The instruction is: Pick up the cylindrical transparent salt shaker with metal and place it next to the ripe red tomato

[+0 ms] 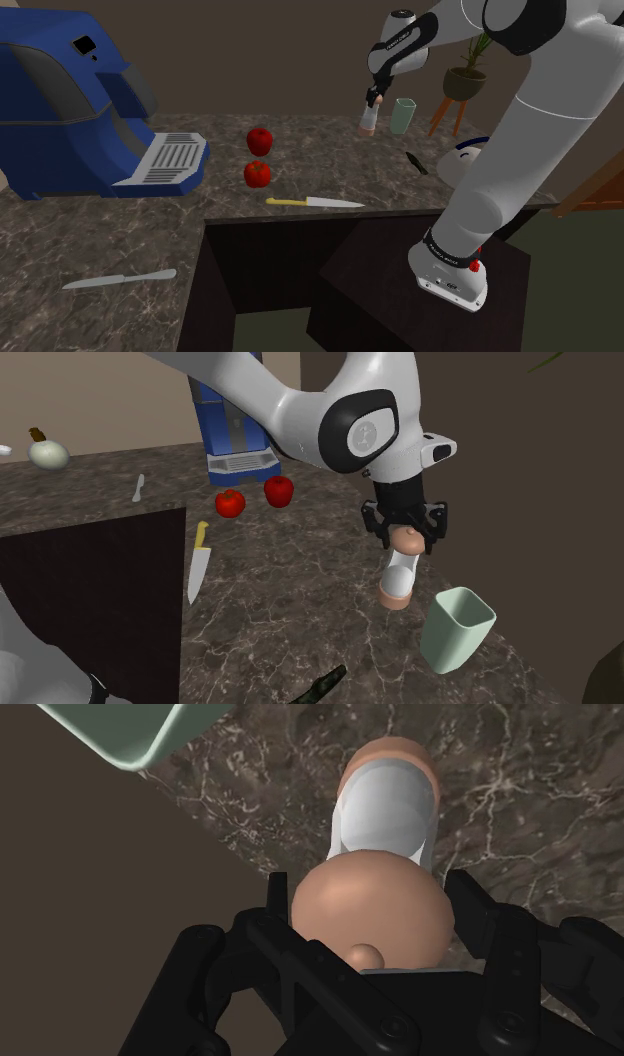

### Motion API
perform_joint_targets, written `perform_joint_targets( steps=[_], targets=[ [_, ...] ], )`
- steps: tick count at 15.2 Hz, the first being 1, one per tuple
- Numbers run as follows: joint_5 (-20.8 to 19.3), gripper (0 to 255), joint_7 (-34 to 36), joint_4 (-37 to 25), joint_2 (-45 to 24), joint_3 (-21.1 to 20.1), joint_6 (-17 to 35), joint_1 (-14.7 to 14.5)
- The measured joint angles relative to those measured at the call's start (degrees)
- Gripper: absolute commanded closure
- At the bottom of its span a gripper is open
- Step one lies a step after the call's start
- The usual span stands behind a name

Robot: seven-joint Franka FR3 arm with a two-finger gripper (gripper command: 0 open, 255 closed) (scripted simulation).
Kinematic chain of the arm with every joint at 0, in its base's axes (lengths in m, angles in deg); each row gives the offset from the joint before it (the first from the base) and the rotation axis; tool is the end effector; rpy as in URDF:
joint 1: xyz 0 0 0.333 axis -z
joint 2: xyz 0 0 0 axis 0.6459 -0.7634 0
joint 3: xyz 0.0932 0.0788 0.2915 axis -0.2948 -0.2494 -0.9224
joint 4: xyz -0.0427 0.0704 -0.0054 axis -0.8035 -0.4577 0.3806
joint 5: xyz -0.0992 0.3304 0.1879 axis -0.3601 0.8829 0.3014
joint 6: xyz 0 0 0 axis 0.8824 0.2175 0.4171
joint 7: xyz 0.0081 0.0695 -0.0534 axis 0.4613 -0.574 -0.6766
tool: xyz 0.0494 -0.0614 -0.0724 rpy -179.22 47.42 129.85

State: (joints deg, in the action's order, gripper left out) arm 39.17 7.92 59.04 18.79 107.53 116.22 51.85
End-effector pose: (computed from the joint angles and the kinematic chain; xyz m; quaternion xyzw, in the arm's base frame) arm 0.4414 -0.3511 0.3833 0.9876 -0.0316 0.0700 0.1369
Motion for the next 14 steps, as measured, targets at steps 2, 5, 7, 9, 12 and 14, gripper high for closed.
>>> perform_joint_targets(
  steps=[2,5,7,9,12,14],
  targets=[
    [-0.22,255,-0.03,-0.3,0.61,0.04,-0.87,-0.02],
    [-0.72,255,0.31,-1.23,1.8,-0.07,-2.9,-0.25],
    [-1.0,255,0.27,-2.06,2.74,-0.09,-4.6,-0.31],
    [-1.13,255,0.18,-2.94,3.38,-0.12,-6.07,-0.37],
    [-1.35,255,0.06,-4.28,4.39,-0.2,-8.33,-0.44],
    [-1.63,255,0.13,-5.01,5.21,-0.29,-9.84,-0.53]
  ],
)
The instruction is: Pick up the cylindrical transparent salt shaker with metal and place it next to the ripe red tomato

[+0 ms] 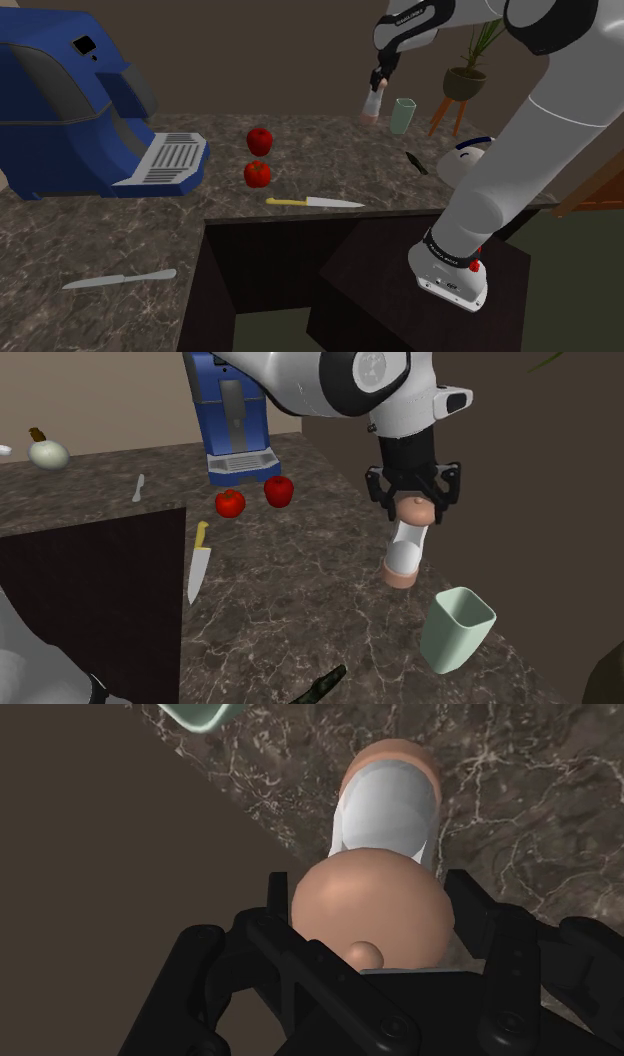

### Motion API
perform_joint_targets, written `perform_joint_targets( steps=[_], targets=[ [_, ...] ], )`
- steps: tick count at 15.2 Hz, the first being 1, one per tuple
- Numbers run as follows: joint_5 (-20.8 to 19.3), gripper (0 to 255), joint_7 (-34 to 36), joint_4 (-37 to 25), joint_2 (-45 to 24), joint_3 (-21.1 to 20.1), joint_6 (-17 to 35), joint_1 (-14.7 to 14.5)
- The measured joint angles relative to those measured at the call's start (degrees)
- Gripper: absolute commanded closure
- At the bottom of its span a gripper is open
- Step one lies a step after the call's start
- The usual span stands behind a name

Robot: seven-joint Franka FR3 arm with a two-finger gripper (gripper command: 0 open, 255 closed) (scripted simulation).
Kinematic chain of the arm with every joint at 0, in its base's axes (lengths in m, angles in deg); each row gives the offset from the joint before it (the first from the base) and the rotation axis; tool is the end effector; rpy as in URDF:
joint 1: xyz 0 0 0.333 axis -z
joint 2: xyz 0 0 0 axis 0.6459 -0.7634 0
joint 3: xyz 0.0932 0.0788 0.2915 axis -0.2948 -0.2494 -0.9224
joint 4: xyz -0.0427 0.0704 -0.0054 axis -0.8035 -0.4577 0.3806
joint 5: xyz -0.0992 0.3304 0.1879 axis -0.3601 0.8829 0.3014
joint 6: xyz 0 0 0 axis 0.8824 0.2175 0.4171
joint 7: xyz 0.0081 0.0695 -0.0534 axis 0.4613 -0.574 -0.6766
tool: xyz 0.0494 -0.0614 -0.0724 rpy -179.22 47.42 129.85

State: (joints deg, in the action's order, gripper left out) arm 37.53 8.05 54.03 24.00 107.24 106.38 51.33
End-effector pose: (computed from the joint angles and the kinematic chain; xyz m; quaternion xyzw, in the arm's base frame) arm 0.4413 -0.3509 0.4516 0.9876 -0.0316 0.0701 0.1370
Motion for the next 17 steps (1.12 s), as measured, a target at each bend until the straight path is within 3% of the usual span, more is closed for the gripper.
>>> perform_joint_targets(
  steps=[17],
  targets=[
    [-0.15,255,-1.16,-9.72,3.44,-0.72,-12.88,-0.5]
  ],
)
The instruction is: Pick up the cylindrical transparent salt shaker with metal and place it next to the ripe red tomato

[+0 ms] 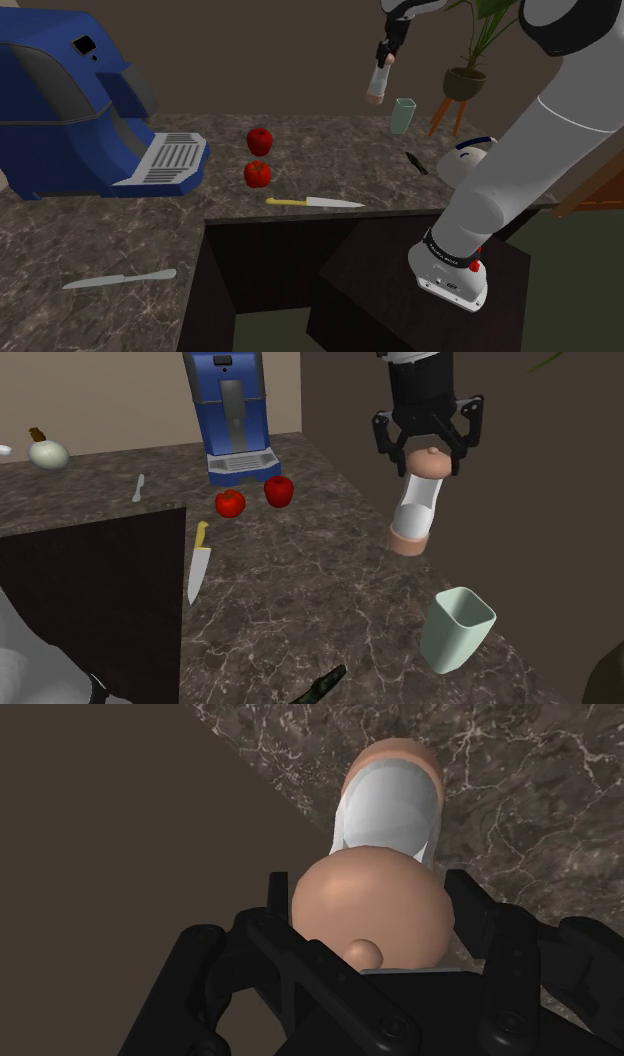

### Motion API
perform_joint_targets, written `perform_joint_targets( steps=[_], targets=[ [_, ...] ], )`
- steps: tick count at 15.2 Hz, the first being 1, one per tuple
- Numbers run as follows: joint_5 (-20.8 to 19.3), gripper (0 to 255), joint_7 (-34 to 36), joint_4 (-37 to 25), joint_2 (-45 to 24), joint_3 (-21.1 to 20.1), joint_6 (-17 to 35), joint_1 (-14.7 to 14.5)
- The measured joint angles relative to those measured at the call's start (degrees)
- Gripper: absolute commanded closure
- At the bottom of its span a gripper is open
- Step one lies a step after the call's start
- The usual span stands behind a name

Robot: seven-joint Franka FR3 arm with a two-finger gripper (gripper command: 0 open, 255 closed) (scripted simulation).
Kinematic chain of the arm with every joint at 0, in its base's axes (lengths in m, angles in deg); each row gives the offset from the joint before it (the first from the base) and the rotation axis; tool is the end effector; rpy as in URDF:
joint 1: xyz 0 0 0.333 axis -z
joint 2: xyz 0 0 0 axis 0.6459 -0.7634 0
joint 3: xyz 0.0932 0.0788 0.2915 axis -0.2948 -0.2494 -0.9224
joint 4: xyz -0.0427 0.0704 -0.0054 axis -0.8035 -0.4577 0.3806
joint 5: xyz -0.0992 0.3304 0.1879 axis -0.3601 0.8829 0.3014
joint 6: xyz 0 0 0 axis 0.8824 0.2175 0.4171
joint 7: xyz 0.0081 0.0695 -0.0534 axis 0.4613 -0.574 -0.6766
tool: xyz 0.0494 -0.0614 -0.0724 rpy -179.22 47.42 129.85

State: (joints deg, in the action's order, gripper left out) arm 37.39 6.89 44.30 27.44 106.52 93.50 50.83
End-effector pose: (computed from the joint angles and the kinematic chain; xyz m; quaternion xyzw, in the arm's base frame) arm 0.4414 -0.3511 0.5414 0.9876 -0.0316 0.0701 0.1370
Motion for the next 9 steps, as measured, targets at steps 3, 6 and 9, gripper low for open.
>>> perform_joint_targets(
  steps=[3,6,9],
  targets=[
    [0.27,255,-0.34,-2.37,-0.07,-0.11,-2.28,-0.11],
    [0.52,255,-0.8,-4.76,-0.07,-0.15,-4.64,-0.16],
    [0.69,255,-1.13,-6.91,-0.04,-0.22,-6.8,-0.23]
  ],
)
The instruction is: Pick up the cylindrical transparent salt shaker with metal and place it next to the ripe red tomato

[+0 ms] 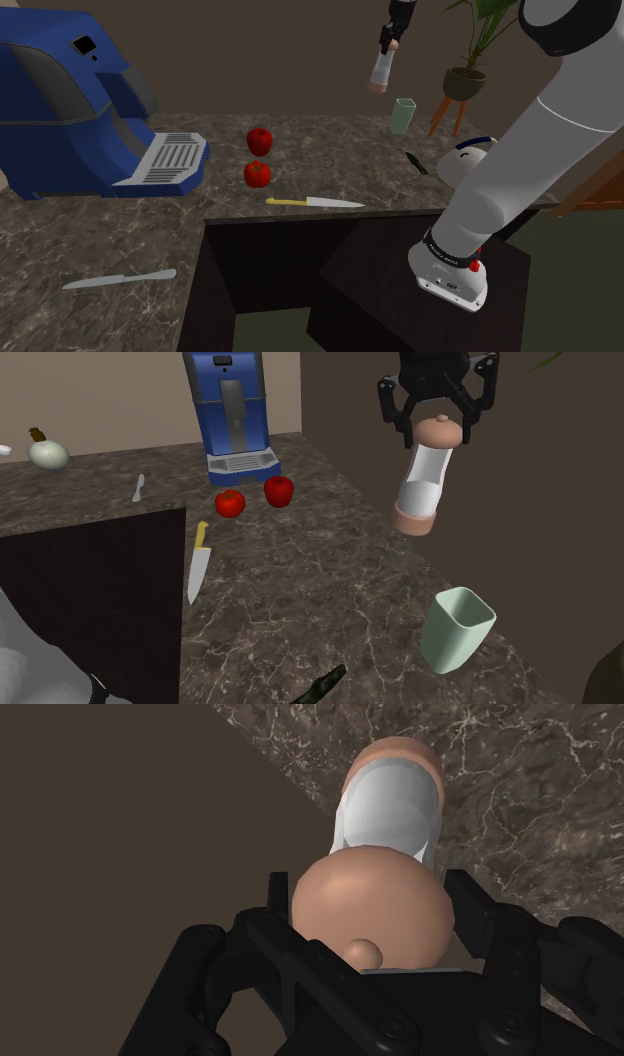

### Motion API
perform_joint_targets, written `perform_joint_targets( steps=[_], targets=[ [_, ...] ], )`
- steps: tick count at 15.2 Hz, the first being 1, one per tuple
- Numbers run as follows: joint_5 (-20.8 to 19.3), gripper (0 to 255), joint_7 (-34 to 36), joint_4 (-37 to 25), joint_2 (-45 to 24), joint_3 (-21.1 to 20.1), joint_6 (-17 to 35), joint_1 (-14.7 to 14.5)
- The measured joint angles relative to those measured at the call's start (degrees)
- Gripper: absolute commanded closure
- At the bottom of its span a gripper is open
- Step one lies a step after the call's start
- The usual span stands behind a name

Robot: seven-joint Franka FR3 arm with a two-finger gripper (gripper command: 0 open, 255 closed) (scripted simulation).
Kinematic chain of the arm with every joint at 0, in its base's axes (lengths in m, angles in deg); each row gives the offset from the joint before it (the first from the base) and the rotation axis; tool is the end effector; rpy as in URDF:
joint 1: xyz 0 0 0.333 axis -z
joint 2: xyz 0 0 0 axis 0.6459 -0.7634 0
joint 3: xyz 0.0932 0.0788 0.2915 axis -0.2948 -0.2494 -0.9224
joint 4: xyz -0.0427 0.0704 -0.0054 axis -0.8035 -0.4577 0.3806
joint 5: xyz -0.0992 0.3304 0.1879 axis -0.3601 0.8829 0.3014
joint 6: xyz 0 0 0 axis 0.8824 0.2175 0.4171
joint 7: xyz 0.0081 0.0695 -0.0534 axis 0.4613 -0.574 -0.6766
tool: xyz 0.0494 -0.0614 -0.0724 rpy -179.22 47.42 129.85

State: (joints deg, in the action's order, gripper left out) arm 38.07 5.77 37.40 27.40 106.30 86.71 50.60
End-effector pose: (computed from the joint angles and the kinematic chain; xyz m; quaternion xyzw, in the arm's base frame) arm 0.4428 -0.3518 0.5887 0.9876 -0.0316 0.0702 0.1370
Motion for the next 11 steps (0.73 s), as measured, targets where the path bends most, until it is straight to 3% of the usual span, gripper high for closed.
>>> perform_joint_targets(
  steps=[11],
  targets=[
    [0.58,255,-0.75,-8.2,-0.42,-0.45,-7.83,-0.42]
  ],
)
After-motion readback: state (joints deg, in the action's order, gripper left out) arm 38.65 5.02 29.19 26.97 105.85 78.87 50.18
